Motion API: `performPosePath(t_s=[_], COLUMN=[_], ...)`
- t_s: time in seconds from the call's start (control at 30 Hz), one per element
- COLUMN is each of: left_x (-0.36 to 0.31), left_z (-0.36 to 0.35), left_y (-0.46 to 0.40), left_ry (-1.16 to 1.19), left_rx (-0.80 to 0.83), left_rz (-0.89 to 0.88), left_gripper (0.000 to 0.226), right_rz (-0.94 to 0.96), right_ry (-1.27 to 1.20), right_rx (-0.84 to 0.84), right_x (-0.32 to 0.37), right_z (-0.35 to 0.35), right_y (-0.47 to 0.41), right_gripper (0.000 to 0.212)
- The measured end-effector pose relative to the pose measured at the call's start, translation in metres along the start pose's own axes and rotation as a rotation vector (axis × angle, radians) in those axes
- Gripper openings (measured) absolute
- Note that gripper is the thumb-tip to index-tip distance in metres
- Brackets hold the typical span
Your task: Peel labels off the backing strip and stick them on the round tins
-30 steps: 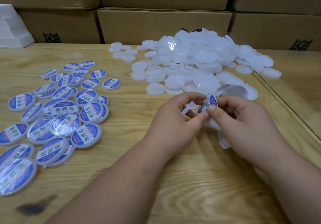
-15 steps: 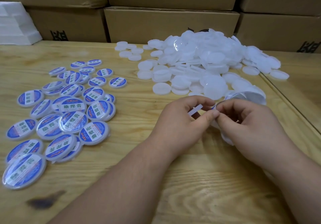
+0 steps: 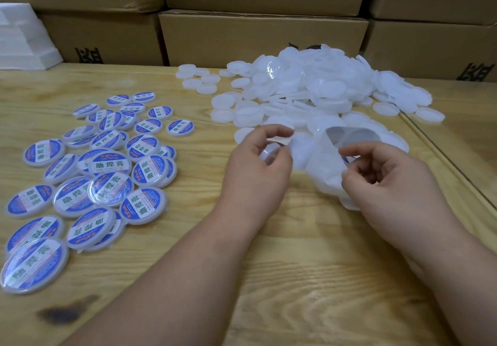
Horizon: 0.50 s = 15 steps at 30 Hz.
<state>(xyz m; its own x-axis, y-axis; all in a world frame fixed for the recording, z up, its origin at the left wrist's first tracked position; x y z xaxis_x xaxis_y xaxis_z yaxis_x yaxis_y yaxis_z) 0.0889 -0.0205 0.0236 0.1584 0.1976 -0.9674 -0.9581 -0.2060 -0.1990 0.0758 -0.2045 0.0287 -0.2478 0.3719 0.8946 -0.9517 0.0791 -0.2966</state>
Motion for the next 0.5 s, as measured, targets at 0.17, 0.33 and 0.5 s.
performPosePath(t_s=[0.17,0.33,0.5], left_x=[-0.001,-0.003,-0.002], left_z=[0.007,0.002,-0.002], left_y=[-0.002,0.004,0.007], left_ry=[0.102,0.052,0.032], left_rx=[-0.044,0.092,0.169], left_rz=[0.087,0.104,0.095], left_gripper=[0.032,0.032,0.031], right_rz=[0.025,0.274,0.338], right_ry=[-0.010,0.059,0.078], right_rx=[-0.126,-0.107,-0.029], right_x=[0.001,0.013,0.015], right_z=[0.004,0.001,-0.002], right_y=[-0.002,0.005,0.006], right_gripper=[0.022,0.023,0.027])
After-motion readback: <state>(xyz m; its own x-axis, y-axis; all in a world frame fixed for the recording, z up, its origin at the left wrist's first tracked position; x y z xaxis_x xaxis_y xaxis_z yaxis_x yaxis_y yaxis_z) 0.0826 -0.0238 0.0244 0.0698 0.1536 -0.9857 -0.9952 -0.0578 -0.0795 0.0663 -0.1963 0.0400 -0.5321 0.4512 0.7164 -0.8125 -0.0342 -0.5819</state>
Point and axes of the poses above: each hand's wrist, its own y-axis away from the middle knuckle, its own z-axis out of the back of the hand, x = y × z, the point moved 2 cm from there along -y, towards the middle knuckle, and after that the axes turned 7 degrees about -y, right-handed, at the moved point
